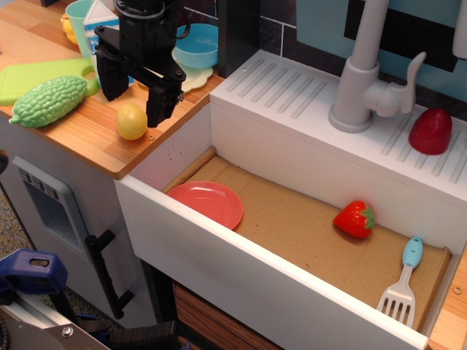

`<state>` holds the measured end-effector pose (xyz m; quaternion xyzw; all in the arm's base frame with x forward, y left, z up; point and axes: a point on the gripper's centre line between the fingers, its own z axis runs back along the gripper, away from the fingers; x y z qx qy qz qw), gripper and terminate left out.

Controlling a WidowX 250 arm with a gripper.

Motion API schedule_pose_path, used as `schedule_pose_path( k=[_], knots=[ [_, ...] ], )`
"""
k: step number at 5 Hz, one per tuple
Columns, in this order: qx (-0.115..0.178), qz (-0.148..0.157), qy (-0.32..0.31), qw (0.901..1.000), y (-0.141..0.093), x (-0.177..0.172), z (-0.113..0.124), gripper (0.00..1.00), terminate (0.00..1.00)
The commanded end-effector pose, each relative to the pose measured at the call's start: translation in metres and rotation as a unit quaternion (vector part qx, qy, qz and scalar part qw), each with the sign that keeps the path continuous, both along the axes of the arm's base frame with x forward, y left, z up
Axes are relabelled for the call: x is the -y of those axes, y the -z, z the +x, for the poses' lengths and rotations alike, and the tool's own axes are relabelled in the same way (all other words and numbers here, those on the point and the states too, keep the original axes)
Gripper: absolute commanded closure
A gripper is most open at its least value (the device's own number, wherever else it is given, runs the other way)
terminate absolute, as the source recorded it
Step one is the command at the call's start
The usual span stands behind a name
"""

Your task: Put potato on plate

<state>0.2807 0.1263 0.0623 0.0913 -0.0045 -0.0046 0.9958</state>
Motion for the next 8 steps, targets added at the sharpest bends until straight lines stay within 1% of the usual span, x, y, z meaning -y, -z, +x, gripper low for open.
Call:
schedule_pose_path(
  k=[1,2,3,4,5,6,7,8],
  knots=[
    [0.031,-0.002,-0.015,0.9994,-0.001,-0.025,0.016,0.0,0.0],
    [0.037,-0.01,-0.018,0.9991,0.012,-0.032,0.022,0.0,0.0],
    [0.03,-0.011,-0.032,0.999,0.021,-0.034,0.02,0.0,0.0],
    [0.032,-0.014,-0.041,0.9985,0.029,-0.035,0.019,0.0,0.0],
    [0.041,-0.01,-0.05,0.9978,0.039,-0.033,0.022,1.0,0.0],
    [0.042,-0.014,-0.06,0.9972,0.043,-0.032,0.021,1.0,0.0],
    [0.039,-0.01,-0.065,0.9971,0.033,-0.017,0.019,1.0,0.0],
    [0.035,-0.017,-0.07,0.9968,0.029,0.015,0.024,1.0,0.0]
  ],
)
